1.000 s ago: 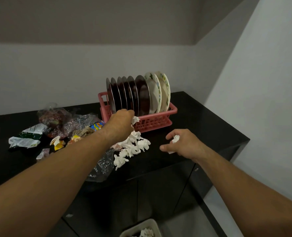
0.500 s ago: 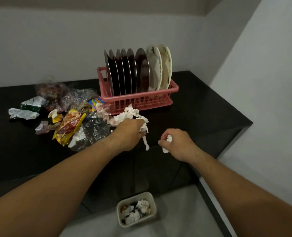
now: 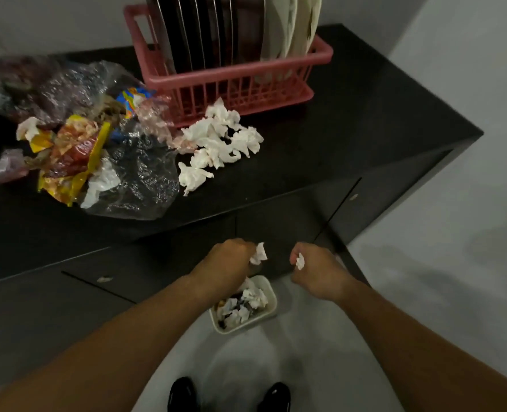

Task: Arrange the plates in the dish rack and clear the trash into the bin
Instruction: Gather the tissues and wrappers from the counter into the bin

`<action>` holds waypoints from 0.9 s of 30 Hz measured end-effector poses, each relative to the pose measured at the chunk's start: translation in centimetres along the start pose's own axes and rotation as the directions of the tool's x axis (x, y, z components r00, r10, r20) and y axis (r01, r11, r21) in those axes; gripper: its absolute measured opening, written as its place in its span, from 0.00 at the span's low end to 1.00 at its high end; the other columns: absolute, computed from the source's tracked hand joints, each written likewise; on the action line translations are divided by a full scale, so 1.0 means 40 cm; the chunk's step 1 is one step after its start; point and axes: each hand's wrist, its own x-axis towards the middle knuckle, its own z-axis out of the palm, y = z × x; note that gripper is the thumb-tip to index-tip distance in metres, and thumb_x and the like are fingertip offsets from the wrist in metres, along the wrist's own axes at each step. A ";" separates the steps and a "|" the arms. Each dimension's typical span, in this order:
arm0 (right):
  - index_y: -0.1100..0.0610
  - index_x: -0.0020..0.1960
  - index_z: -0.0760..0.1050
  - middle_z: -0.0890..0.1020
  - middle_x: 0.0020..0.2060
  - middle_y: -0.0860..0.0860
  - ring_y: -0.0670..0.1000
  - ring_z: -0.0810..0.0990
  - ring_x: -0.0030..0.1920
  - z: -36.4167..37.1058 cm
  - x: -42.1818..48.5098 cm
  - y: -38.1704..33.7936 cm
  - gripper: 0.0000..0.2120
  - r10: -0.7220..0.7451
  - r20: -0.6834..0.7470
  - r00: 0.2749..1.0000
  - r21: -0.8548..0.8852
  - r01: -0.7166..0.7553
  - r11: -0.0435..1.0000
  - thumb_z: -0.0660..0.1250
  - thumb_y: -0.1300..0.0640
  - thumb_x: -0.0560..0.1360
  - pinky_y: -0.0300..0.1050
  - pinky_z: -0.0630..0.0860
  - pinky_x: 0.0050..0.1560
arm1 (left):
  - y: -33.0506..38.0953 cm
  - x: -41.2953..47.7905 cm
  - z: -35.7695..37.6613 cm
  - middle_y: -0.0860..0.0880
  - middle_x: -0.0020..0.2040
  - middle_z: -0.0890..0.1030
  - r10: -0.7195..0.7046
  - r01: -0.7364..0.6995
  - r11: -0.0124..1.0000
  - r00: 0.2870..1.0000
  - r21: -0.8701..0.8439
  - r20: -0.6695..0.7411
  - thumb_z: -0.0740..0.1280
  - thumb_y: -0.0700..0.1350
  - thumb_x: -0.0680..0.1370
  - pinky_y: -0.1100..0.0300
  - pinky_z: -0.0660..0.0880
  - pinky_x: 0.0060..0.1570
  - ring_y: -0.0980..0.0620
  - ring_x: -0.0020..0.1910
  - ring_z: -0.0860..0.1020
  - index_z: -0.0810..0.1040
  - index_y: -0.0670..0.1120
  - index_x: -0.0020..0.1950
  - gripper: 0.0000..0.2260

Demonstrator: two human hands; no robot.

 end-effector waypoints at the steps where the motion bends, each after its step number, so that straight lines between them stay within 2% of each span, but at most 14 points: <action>1: 0.55 0.49 0.75 0.80 0.46 0.54 0.52 0.78 0.44 0.035 0.022 0.024 0.09 0.003 -0.007 1.000 0.013 -0.003 1.000 0.70 0.65 0.71 0.38 0.70 0.33 | -0.020 0.015 0.042 0.48 0.56 0.74 -0.003 0.003 1.000 1.000 -0.020 0.003 0.64 0.52 0.79 0.58 0.73 0.47 0.51 0.49 0.75 0.75 0.49 0.60 0.12; 4: 0.56 0.49 0.75 0.80 0.46 0.56 0.53 0.78 0.43 0.158 0.112 0.096 0.08 0.009 -0.024 1.000 0.035 -0.009 0.999 0.69 0.65 0.73 0.38 0.71 0.34 | -0.086 0.056 0.184 0.50 0.54 0.71 -0.010 0.007 0.997 0.999 -0.071 -0.043 0.67 0.56 0.77 0.59 0.71 0.44 0.50 0.48 0.75 0.76 0.50 0.57 0.13; 6: 0.54 0.47 0.74 0.80 0.45 0.56 0.52 0.78 0.41 0.255 0.185 0.148 0.07 -0.003 -0.024 1.000 0.029 0.003 1.000 0.69 0.64 0.73 0.39 0.72 0.35 | -0.133 0.090 0.287 0.49 0.53 0.72 -0.008 0.004 0.998 0.998 -0.057 -0.066 0.68 0.53 0.77 0.60 0.71 0.43 0.48 0.48 0.77 0.77 0.49 0.55 0.11; 9: 0.51 0.46 0.72 0.77 0.44 0.51 0.48 0.74 0.37 0.411 0.300 0.229 0.08 -0.002 0.018 1.000 -0.042 0.003 0.999 0.68 0.63 0.74 0.37 0.66 0.29 | -0.213 0.151 0.442 0.46 0.50 0.79 -0.021 0.021 1.000 0.999 -0.012 -0.042 0.64 0.45 0.79 0.59 0.72 0.40 0.46 0.48 0.80 0.76 0.48 0.53 0.04; 10: 0.50 0.46 0.72 0.76 0.44 0.51 0.49 0.74 0.38 0.463 0.340 0.257 0.08 -0.006 0.036 0.999 -0.071 0.009 0.997 0.67 0.63 0.74 0.38 0.65 0.30 | -0.240 0.174 0.494 0.46 0.49 0.80 -0.032 0.032 0.999 0.999 0.001 -0.024 0.62 0.44 0.80 0.58 0.72 0.40 0.45 0.48 0.80 0.75 0.49 0.54 0.05; 14: 0.53 0.51 0.75 0.77 0.47 0.52 0.51 0.74 0.44 0.650 0.489 0.361 0.08 -0.032 0.104 0.994 -0.158 0.049 0.986 0.66 0.64 0.74 0.39 0.66 0.41 | -0.332 0.257 0.667 0.46 0.51 0.80 -0.052 0.048 0.995 0.998 0.082 0.044 0.61 0.45 0.79 0.58 0.71 0.41 0.45 0.50 0.79 0.76 0.50 0.55 0.07; 17: 0.54 0.57 0.74 0.78 0.53 0.53 0.53 0.78 0.51 0.767 0.589 0.421 0.11 -0.034 0.157 0.987 -0.212 0.067 0.975 0.68 0.60 0.75 0.42 0.71 0.45 | -0.388 0.311 0.767 0.50 0.49 0.78 -0.074 0.072 0.995 0.997 0.074 0.027 0.63 0.53 0.77 0.58 0.70 0.39 0.48 0.46 0.77 0.73 0.52 0.51 0.07; 19: 0.54 0.63 0.72 0.76 0.60 0.55 0.56 0.76 0.58 0.841 0.648 0.459 0.16 -0.024 0.197 0.980 -0.263 0.077 0.962 0.68 0.57 0.76 0.47 0.74 0.54 | -0.426 0.340 0.834 0.55 0.47 0.74 -0.080 0.079 0.997 0.996 0.027 0.026 0.63 0.59 0.75 0.58 0.68 0.36 0.53 0.43 0.75 0.71 0.54 0.51 0.11; 21: 0.51 0.71 0.66 0.71 0.67 0.56 0.59 0.73 0.64 0.895 0.691 0.491 0.24 0.018 0.253 0.967 -0.310 0.064 0.949 0.67 0.51 0.76 0.52 0.73 0.63 | -0.459 0.360 0.896 0.56 0.50 0.71 -0.050 0.050 0.999 0.998 0.013 0.025 0.57 0.62 0.76 0.59 0.68 0.39 0.54 0.45 0.73 0.68 0.55 0.55 0.14; 23: 0.50 0.75 0.62 0.67 0.71 0.55 0.60 0.71 0.68 0.924 0.715 0.514 0.31 0.053 0.307 0.950 -0.331 0.055 0.942 0.68 0.47 0.76 0.54 0.70 0.67 | -0.485 0.380 0.948 0.53 0.57 0.70 -0.022 0.018 0.998 0.998 0.064 0.052 0.53 0.57 0.80 0.56 0.71 0.49 0.53 0.52 0.72 0.68 0.51 0.62 0.16; 25: 0.52 0.74 0.64 0.68 0.71 0.54 0.58 0.73 0.66 0.924 0.723 0.522 0.30 0.044 0.327 0.944 -0.304 0.061 0.951 0.69 0.51 0.75 0.52 0.72 0.67 | -0.488 0.399 0.982 0.50 0.63 0.68 -0.036 0.030 0.996 0.996 0.083 0.077 0.55 0.50 0.82 0.54 0.71 0.55 0.51 0.58 0.70 0.68 0.46 0.67 0.16; 27: 0.54 0.69 0.71 0.74 0.66 0.53 0.56 0.77 0.62 0.898 0.717 0.519 0.24 0.015 0.309 0.951 -0.265 0.071 0.962 0.69 0.57 0.74 0.50 0.75 0.63 | -0.475 0.423 1.010 0.49 0.62 0.72 -0.076 0.073 0.997 0.994 0.035 0.076 0.61 0.43 0.79 0.56 0.71 0.52 0.50 0.57 0.72 0.66 0.46 0.67 0.17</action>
